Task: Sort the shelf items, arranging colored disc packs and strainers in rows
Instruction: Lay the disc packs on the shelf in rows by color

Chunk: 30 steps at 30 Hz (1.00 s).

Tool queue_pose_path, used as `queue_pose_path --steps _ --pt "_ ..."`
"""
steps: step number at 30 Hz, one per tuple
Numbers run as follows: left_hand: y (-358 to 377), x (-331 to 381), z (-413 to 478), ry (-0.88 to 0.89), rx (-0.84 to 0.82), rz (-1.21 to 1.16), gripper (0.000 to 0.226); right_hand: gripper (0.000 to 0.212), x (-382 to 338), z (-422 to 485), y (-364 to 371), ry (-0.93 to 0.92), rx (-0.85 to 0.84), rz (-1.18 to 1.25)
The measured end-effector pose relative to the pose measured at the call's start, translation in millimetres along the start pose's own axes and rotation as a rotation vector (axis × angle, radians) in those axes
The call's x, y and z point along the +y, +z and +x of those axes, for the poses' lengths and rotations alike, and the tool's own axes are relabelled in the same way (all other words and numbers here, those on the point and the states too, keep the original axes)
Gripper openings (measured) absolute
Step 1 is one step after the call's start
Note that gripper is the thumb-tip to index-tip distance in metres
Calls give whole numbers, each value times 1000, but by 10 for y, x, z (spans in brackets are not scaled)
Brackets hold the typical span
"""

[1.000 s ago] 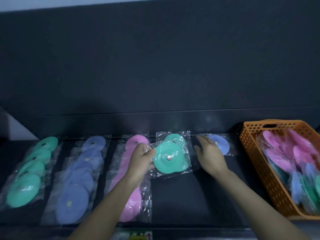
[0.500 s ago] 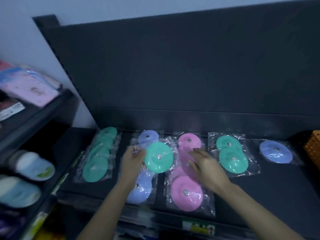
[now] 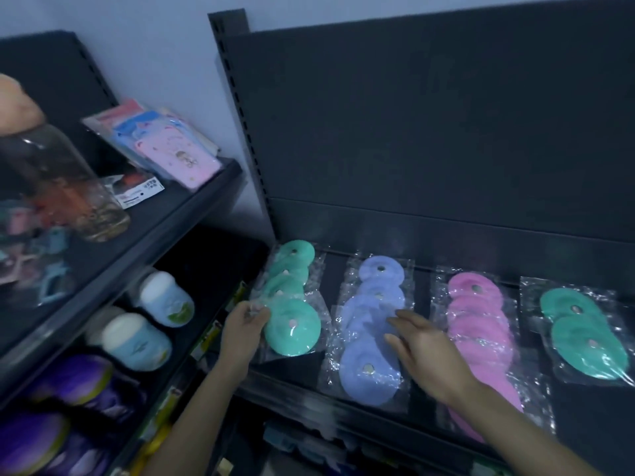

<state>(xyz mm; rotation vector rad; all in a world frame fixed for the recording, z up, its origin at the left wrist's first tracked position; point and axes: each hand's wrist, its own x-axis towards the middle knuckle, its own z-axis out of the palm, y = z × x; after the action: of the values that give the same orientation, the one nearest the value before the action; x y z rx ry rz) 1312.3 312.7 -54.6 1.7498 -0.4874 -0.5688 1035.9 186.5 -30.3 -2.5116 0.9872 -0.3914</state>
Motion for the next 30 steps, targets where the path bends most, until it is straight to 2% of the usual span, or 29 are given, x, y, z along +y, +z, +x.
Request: queue_pose_path --steps 4,9,12,14,16,18,20,24,30 --pt "-219 -177 213 19 -88 133 15 27 -133 75 136 4 -22 -29" --pt "-264 -185 333 179 -156 422 23 29 -267 172 313 -17 -37 -91" --pt "-204 -84 248 263 -107 614 9 33 -340 229 395 -21 -49 -111" --pt "-139 -64 165 412 -58 774 35 37 -364 247 442 -16 -54 -118" --pt "-55 -72 65 535 -108 860 52 41 -375 252 474 -4 -56 -128" --pt "35 -127 9 541 -241 1004 63 43 -375 253 504 -4 -62 -152" --pt "126 -250 11 474 -331 1128 67 46 -378 254 533 -4 -76 -169" --pt "136 -359 104 387 -349 1169 70 50 -361 270 570 7 -84 -162" --pt "-61 -307 307 448 -422 1207 68 48 -373 241 572 9 -52 -143"
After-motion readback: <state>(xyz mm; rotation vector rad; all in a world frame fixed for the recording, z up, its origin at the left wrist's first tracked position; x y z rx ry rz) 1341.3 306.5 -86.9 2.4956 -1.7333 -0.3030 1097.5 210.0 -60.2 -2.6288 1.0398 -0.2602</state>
